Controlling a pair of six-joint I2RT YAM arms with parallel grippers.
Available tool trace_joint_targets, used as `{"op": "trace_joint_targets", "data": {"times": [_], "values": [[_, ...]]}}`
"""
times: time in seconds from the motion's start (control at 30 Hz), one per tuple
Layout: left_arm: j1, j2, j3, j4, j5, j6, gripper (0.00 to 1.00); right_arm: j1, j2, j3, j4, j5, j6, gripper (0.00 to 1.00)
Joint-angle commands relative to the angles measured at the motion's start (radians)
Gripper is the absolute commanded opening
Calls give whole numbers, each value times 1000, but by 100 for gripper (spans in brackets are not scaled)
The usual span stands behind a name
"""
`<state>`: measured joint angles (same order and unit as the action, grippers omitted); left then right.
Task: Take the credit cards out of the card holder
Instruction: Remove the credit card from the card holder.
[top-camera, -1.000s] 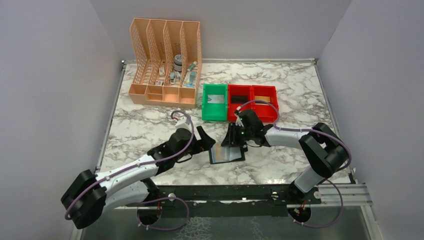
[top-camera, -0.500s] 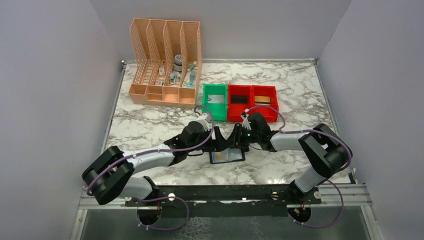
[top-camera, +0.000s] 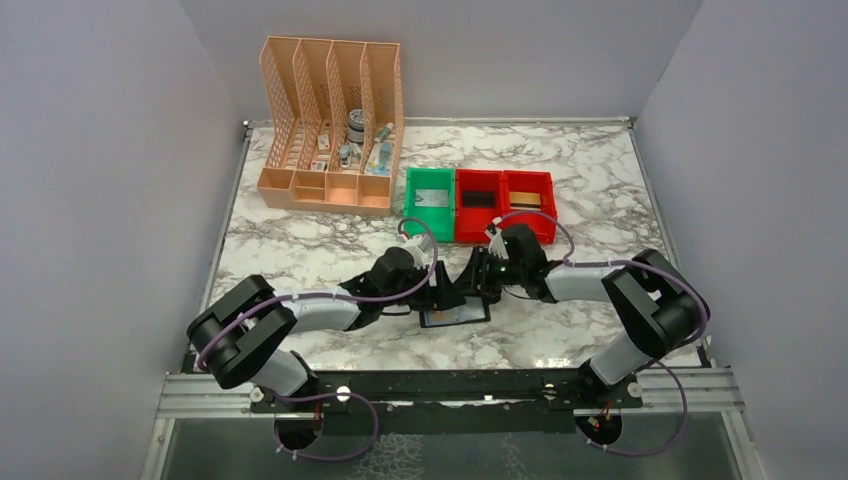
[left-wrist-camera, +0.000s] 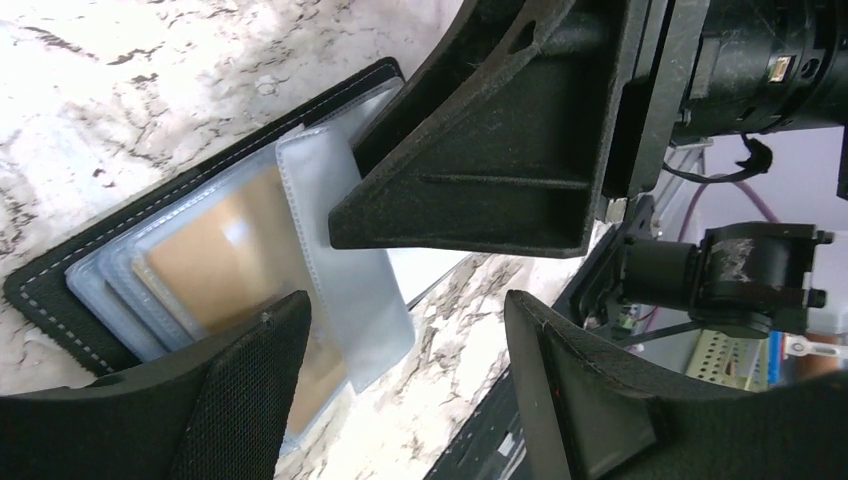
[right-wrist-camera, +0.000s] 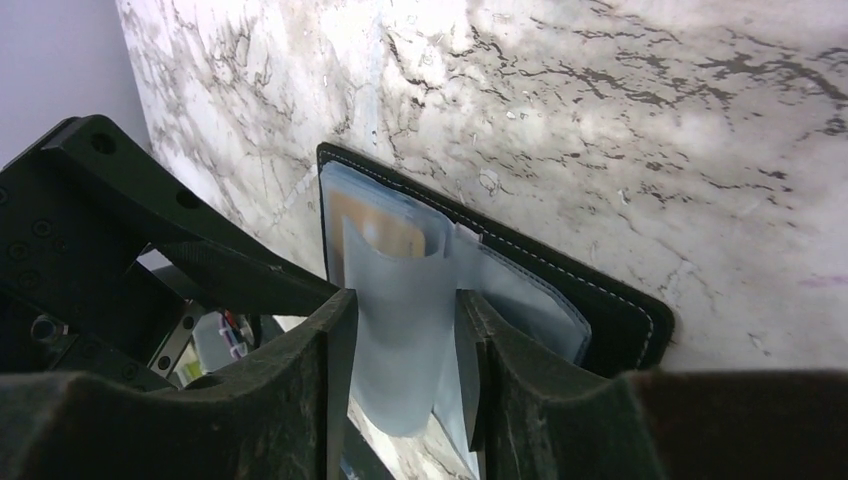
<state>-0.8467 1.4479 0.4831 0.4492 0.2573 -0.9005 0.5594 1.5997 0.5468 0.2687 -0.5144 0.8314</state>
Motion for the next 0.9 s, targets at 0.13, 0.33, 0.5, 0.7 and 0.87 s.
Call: {"op": "trace_joint_targets", "data": {"times": [0.13,0.33,0.5,0.7,0.87], "values": [[-24,54,-28,198,81,-93,73,-33,-120,69,-197,37,-92,47],[-39,111,46,233,143,-67,71,-54,-265,109,-405,255,-149,58],[-73,184,130,231,173,-26,67,-92,-420,74,-462,358,-187,74],[-94,319,159,230,156,-36,60,-138,-520,57,-537,474,-151,75],[-96,350,153,200,156,-36,59,-141,-562,-5,-441,419,-130,75]]}}
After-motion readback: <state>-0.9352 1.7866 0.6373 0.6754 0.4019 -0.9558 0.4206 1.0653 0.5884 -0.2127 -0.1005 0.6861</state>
